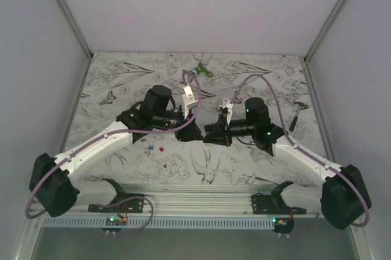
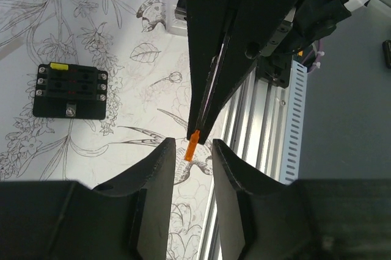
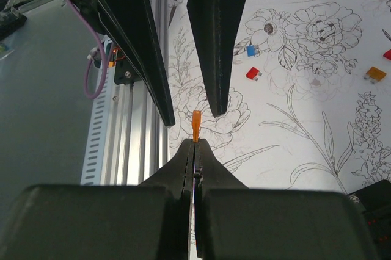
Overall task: Snap on the fuse box
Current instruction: Pick up the fuse from the center of the board.
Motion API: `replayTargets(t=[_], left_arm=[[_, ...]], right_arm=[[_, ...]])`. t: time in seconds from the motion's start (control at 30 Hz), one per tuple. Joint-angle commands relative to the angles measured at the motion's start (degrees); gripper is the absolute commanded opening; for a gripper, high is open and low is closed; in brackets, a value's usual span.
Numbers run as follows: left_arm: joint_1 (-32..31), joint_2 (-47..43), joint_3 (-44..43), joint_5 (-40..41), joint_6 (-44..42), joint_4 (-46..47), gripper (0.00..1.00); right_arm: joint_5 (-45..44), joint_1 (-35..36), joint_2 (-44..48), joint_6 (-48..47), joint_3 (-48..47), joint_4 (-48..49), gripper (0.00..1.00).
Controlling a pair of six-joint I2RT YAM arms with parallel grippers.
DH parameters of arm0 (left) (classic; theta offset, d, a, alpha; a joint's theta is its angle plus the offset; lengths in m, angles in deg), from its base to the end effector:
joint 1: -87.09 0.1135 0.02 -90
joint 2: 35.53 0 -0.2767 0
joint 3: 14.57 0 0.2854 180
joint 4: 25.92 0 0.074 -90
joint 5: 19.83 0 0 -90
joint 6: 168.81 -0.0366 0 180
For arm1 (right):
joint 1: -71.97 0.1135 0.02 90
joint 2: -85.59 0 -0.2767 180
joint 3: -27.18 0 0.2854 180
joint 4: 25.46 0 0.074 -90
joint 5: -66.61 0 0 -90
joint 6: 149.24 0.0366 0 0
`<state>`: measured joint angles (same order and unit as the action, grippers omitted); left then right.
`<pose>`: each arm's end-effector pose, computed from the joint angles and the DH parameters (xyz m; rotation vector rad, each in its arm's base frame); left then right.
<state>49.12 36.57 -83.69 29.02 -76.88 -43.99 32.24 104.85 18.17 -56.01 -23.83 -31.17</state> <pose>0.2333 -0.2126 0.3255 1.0829 1.7016 -1.1467 0.2147 0.1748 0.2527 -1.1390 1.6651 1.3501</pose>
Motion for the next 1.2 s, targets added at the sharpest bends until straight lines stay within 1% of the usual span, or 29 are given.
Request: replayTargets(t=[0.0,0.23,0.4,0.57,0.77,0.97,1.03,1.17], left_arm=[[0.0,2.4,0.7,-3.8,-1.9,1.3,0.33],[0.0,3.6,0.7,-3.8,-2.2,1.3,0.3],[0.0,3.5,0.6,-4.2,-2.3,1.4,0.26],[0.0,1.8,0.7,-4.2,-2.3,1.3,0.31],[0.0,1.3,0.9,-4.7,-2.3,1.6,0.32],[0.0,1.3,0.9,-5.9,-2.3,1.7,0.26],[0.1,1.3,0.8,-6.3,-2.3,1.8,0.22],[0.1,1.3,0.7,-6.6,-2.4,1.7,0.09]], right_arm=[[1.3,-0.7,1.1,-0.7,-1.6,0.1,0.0],[2.4,-0.8,0.9,-0.3,-1.5,0.4,0.0],[2.5,-0.9,0.6,-0.7,-1.4,0.3,0.0],[2.8,-1.0,0.0,-1.2,-1.3,-0.5,0.0],[3.4,-1.1,-0.1,-1.6,-1.3,-0.9,0.0],[3.8,-1.1,-0.1,-1.6,-1.2,-1.0,0.0],[3.8,-1.1,-0.1,-1.7,-1.1,-1.0,0.0],[3.9,-1.1,-0.2,-1.8,-1.0,-1.0,0.0]])
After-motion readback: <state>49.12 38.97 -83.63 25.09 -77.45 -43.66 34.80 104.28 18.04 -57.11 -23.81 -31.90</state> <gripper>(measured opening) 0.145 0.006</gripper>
